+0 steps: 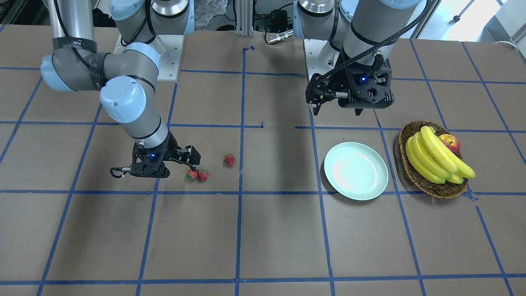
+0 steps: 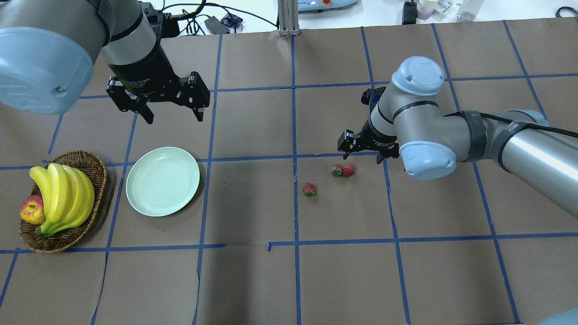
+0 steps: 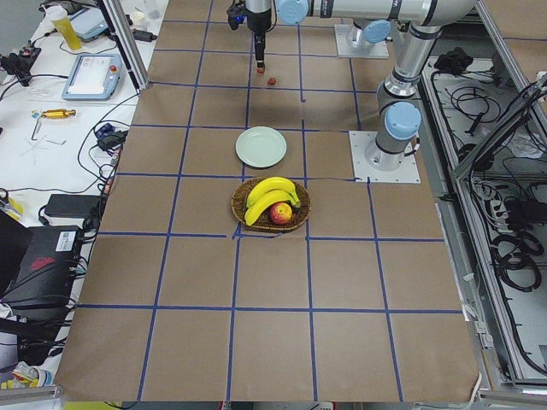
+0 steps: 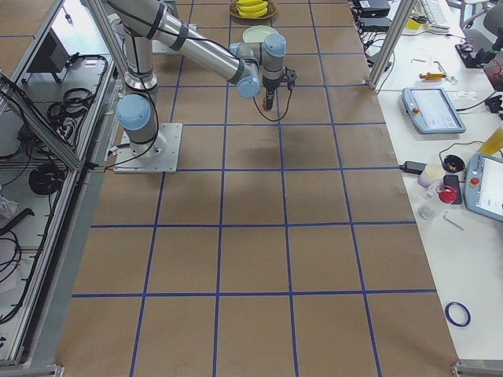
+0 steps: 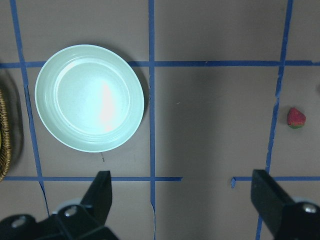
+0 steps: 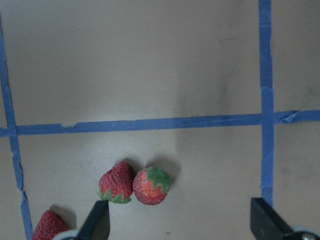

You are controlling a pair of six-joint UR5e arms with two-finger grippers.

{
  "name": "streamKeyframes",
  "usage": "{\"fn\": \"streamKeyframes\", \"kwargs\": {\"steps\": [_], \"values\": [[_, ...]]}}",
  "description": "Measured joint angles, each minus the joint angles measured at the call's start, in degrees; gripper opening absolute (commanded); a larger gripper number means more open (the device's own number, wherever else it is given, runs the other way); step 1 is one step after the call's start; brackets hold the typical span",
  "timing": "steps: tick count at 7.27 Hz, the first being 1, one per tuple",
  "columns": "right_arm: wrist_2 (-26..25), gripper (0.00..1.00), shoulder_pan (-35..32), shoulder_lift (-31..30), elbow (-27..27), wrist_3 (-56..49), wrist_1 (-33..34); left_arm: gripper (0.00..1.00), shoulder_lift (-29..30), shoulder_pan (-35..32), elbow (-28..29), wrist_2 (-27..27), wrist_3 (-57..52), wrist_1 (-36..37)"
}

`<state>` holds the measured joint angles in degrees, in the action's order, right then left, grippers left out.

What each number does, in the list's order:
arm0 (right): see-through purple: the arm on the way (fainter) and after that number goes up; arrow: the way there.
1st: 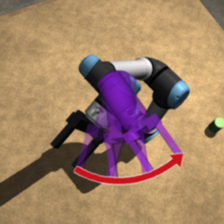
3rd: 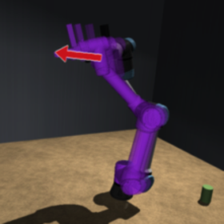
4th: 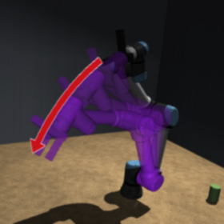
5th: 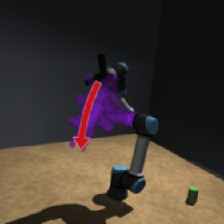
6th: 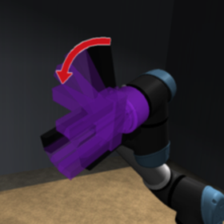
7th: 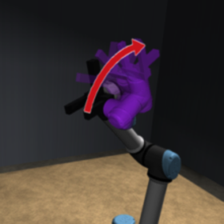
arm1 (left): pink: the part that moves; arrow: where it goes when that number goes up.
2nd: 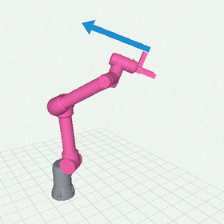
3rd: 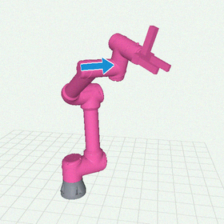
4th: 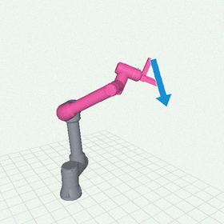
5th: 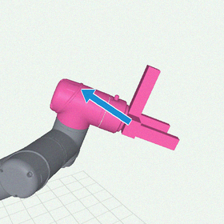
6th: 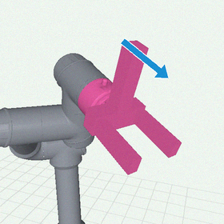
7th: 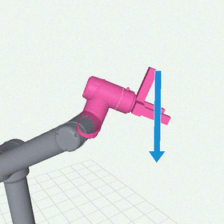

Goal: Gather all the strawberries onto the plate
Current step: 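Lower the right gripper onto the strawberry cluster and grasp one strawberry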

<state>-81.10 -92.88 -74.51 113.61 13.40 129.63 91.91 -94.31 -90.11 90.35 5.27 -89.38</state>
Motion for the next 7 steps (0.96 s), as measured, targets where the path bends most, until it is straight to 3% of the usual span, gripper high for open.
{"fn": "streamKeyframes", "kwargs": {"steps": [2, 6, 7], "values": [[-0.8, 1.0, 0.0, 0.2, -0.4, 14.3, -0.2, 1.0, 0.0, -0.1, 0.0, 0.0, 0.0, -0.1], [-9.8, 1.0, -3.2, -0.3, 0.3, 40.8, 1.2, 1.0, 0.2, -0.2, -0.1, 0.0, 0.0, -0.4], [-9.8, 0.95, -4.7, 0.3, 0.6, 44.4, 2.6, 1.0, 0.2, -0.2, -0.1, 0.0, 0.0, -0.5]]}}
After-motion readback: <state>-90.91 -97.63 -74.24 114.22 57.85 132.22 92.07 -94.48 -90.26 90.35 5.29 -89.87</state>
